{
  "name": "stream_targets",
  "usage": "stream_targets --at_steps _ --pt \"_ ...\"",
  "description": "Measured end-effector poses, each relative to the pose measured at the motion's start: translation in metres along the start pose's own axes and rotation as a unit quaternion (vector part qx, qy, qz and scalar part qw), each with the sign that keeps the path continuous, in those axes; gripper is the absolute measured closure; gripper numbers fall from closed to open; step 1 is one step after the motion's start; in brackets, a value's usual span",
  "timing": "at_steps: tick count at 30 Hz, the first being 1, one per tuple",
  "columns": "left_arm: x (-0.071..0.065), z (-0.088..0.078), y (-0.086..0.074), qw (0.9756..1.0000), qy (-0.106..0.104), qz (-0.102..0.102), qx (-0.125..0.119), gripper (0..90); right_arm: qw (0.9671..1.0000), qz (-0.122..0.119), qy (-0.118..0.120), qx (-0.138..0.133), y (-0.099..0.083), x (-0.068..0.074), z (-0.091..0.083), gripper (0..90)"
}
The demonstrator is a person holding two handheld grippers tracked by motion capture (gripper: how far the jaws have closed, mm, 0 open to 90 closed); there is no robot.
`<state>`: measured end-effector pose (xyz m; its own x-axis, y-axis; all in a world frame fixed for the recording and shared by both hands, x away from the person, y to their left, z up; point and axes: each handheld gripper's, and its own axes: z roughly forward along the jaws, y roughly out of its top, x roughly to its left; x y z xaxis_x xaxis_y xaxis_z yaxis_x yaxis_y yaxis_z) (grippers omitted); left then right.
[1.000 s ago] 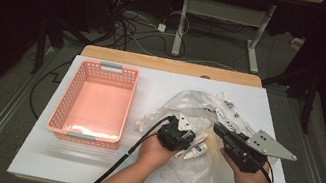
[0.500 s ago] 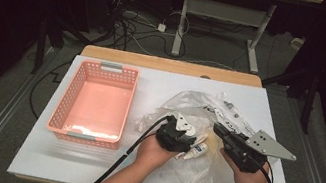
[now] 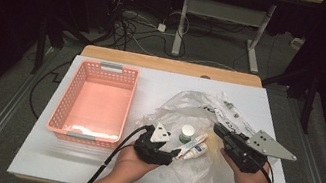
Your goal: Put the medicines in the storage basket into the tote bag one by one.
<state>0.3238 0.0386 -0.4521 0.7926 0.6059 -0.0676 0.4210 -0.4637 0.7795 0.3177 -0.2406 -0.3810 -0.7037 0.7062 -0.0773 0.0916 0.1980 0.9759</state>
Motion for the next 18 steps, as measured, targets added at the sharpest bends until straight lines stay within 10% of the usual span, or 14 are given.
stream_targets --at_steps 14,18 --pt "-0.015 0.017 -0.029 0.9963 0.003 -0.018 0.084 9.9 1.0 0.0 0.0 0.004 -0.002 0.0 -0.001 88.8" --pt "-0.026 0.016 -0.031 0.9966 0.01 -0.003 0.082 18.9 1.0 -0.001 0.0 0.003 -0.001 0.0 -0.001 88.9"
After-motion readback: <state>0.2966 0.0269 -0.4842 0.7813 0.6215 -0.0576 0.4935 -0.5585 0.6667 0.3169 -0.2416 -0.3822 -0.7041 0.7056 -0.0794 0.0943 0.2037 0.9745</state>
